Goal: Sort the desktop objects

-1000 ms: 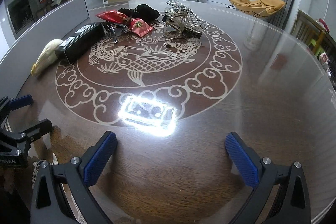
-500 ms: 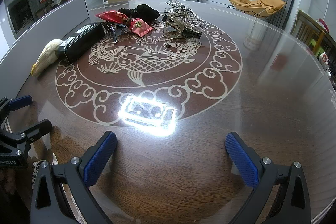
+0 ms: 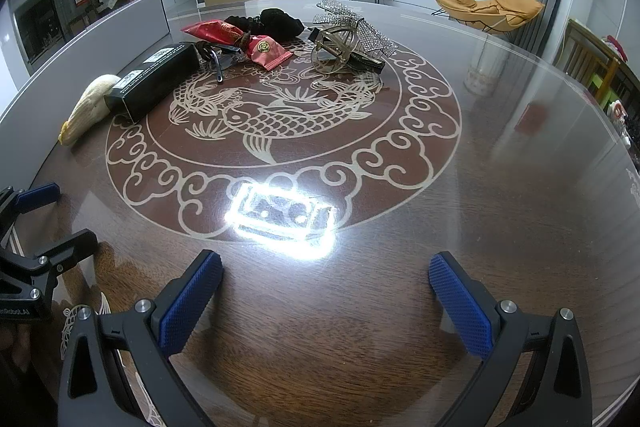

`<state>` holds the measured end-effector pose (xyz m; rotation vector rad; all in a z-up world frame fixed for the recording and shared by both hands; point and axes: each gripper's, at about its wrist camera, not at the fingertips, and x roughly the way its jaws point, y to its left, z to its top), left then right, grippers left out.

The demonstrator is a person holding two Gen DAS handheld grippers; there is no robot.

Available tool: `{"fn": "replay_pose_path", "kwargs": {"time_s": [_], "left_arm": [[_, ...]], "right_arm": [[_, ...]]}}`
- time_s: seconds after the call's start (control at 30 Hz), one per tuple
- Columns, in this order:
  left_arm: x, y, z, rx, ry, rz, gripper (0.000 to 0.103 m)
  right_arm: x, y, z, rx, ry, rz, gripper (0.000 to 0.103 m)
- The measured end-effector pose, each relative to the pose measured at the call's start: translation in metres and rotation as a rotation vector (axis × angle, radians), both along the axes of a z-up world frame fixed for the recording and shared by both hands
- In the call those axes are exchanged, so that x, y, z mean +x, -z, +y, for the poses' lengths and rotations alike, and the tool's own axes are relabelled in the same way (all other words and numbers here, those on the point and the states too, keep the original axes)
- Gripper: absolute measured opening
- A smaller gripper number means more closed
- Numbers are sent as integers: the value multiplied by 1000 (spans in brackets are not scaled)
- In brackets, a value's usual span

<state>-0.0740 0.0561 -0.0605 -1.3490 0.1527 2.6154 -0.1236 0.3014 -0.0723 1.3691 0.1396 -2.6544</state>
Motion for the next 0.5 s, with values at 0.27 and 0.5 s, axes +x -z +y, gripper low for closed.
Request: {"fn": "replay_pose_path", "kwargs": {"time_s": [0.27, 0.5], "left_arm": [[0, 0, 0, 4, 2, -1, 103], [-1, 0, 0, 4, 3, -1, 103]], "right_arm": [[-51, 2, 0, 3, -39, -3, 103], [-159, 1, 3, 6, -10, 0, 103]]}}
